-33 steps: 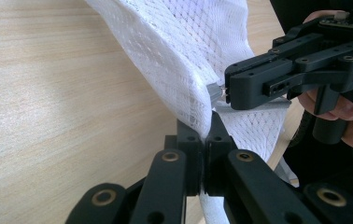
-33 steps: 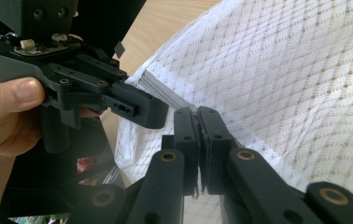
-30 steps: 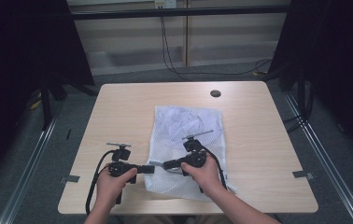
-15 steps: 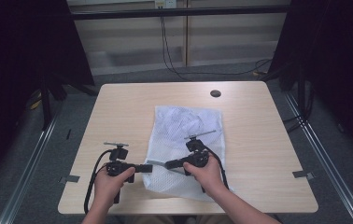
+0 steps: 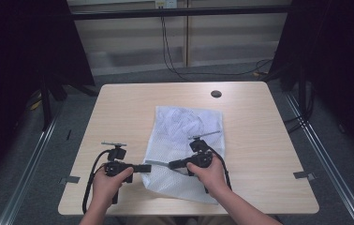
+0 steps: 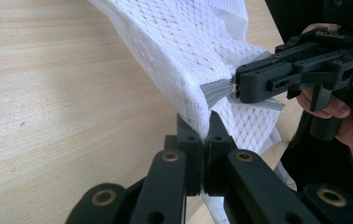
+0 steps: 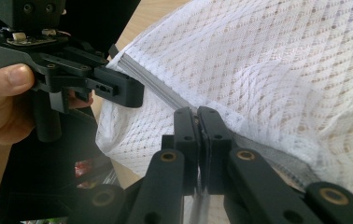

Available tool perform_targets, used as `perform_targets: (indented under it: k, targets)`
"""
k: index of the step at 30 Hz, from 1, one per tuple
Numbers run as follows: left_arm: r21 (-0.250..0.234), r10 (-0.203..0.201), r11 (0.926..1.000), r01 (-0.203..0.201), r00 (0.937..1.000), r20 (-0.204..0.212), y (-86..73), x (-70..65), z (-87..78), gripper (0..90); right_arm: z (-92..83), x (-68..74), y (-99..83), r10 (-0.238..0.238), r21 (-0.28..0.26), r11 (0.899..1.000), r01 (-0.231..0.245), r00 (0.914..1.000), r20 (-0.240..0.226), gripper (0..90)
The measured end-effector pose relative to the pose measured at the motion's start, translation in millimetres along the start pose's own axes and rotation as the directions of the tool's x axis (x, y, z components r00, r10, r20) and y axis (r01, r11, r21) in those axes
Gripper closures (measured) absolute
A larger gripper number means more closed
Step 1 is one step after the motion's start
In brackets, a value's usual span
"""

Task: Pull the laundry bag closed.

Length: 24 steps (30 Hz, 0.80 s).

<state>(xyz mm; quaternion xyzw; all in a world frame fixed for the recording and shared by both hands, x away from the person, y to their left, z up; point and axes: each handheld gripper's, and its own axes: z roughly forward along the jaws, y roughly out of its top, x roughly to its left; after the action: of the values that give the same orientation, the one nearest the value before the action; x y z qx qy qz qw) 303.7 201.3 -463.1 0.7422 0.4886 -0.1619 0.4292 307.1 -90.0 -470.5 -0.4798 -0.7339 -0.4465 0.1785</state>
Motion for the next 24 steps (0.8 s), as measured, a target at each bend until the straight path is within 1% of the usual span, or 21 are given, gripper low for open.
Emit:
perform_targets:
  k: [1,3,4,5,10,12,13,14,15,16,21,22,23,24]
  targets:
    - [-0.007,-0.008,0.9999,0.008,1.0,0.002,0.0,-0.3,0.0,88.2,-0.2,0.0,-0.3,0.0,0.001,1.0,0.0,1.0,0.0,87.1]
    - [-0.005,-0.016,0.9999,0.017,0.9998,0.006,0.0,-0.5,0.1,88.3,-0.6,-0.1,-0.5,-0.001,0.001,1.0,0.001,1.0,0.003,87.1]
    - [-0.003,-0.013,0.9999,0.013,0.9999,0.004,0.1,-0.2,0.0,88.2,-0.9,-0.8,-0.7,-0.002,-0.002,1.0,0.002,1.0,-0.001,87.1]
    - [-0.003,0.001,1.0,-0.001,1.0,-0.002,0.4,0.8,-0.4,88.3,-1.4,-0.7,-0.8,0.0,-0.003,1.0,0.0,1.0,0.001,87.1]
    - [0.002,-0.004,1.0,0.004,1.0,0.005,0.5,1.1,-0.7,88.3,-3.0,-0.8,-1.4,-0.001,-0.002,1.0,0.001,1.0,0.001,87.1]
    - [0.003,-0.019,0.9998,0.019,0.9998,0.009,0.4,0.7,-0.1,88.2,-2.5,-0.8,-1.8,-0.006,0.0,1.0,0.006,1.0,0.005,87.1]
    - [0.004,-0.019,0.9998,0.019,0.9998,0.008,0.4,1.1,-0.4,88.2,-2.3,-0.7,-2.0,-0.006,0.001,1.0,0.006,1.0,0.004,87.1]
    - [0.003,-0.005,1.0,0.005,1.0,0.001,0.8,2.4,-1.3,88.2,-2.1,-0.5,-2.1,-0.007,0.003,1.0,0.007,1.0,0.004,87.1]
    - [0.0,-0.014,0.9999,0.014,0.9999,-0.001,0.7,2.4,-1.9,88.2,-2.1,-0.6,-2.4,-0.008,0.004,1.0,0.008,0.9999,0.009,87.1]
    - [0.001,-0.006,1.0,0.006,1.0,0.002,0.9,3.5,-2.9,88.2,-2.4,-1.0,-2.5,-0.008,0.007,1.0,0.008,0.9999,0.01,87.1]
    - [0.004,-0.012,0.9999,0.012,0.9999,0.007,0.4,3.0,-3.8,88.2,-2.3,-1.5,-2.7,-0.006,0.006,1.0,0.006,1.0,0.004,87.1]
    - [0.002,-0.022,0.9998,0.022,0.9997,0.007,0.2,2.6,-3.8,88.2,-2.2,-1.6,-2.8,-0.005,0.006,1.0,0.005,1.0,0.003,87.1]
    - [0.004,-0.012,0.9999,0.012,0.9999,0.007,0.4,3.5,-3.9,88.2,-2.2,-1.6,-2.8,-0.005,0.006,1.0,0.005,1.0,0.002,87.1]
    - [0.004,-0.011,0.9999,0.011,0.9999,0.008,0.4,3.6,-3.9,88.2,-2.3,-1.5,-2.8,-0.006,0.006,1.0,0.006,1.0,0.002,87.1]
